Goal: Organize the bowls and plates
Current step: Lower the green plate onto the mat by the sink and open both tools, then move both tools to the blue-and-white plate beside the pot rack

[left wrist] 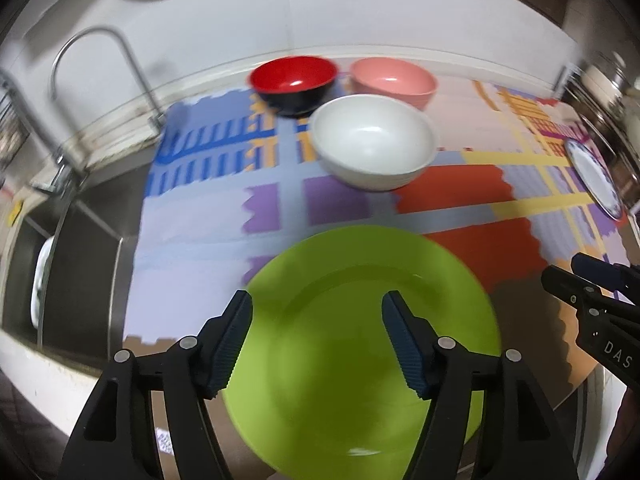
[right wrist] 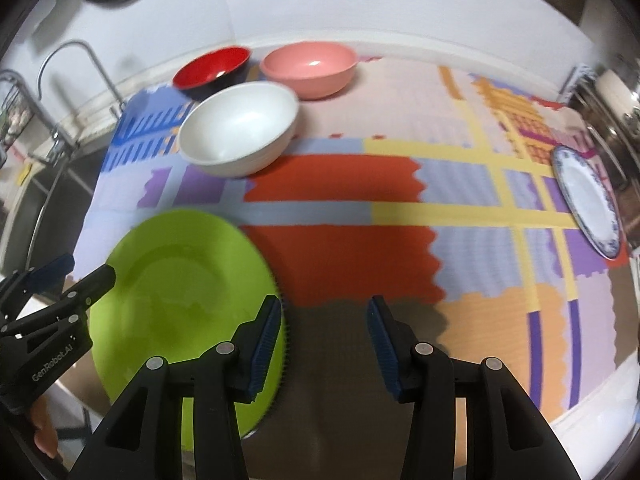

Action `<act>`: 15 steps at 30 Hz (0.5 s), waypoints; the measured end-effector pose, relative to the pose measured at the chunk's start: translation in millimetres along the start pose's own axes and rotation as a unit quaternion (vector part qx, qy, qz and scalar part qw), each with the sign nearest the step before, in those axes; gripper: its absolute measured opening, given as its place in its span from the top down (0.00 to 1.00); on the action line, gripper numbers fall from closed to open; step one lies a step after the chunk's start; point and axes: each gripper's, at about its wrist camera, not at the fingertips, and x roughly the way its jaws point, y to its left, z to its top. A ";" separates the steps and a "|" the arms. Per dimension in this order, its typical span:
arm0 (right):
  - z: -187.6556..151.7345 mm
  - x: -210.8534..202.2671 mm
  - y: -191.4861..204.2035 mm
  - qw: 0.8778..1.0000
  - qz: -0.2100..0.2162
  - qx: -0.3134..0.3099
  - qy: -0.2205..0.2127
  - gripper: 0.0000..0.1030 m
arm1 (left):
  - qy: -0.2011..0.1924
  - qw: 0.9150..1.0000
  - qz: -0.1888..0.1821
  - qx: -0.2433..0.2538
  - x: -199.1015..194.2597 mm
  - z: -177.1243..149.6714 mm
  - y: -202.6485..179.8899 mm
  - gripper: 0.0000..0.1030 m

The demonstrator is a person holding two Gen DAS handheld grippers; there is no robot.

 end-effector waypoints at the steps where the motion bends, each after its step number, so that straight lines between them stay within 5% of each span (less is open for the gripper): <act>1: -0.5 -2.3 -4.1 1.000 -0.002 0.003 -0.005 0.55 | -0.003 1.000 0.000 0.010 -0.4 2.4 -6.4 0.35; 15: -9.3 -31.6 -88.1 0.995 -0.035 0.082 -0.054 0.55 | -0.048 0.990 -0.048 0.122 -16.9 44.4 -110.2 0.23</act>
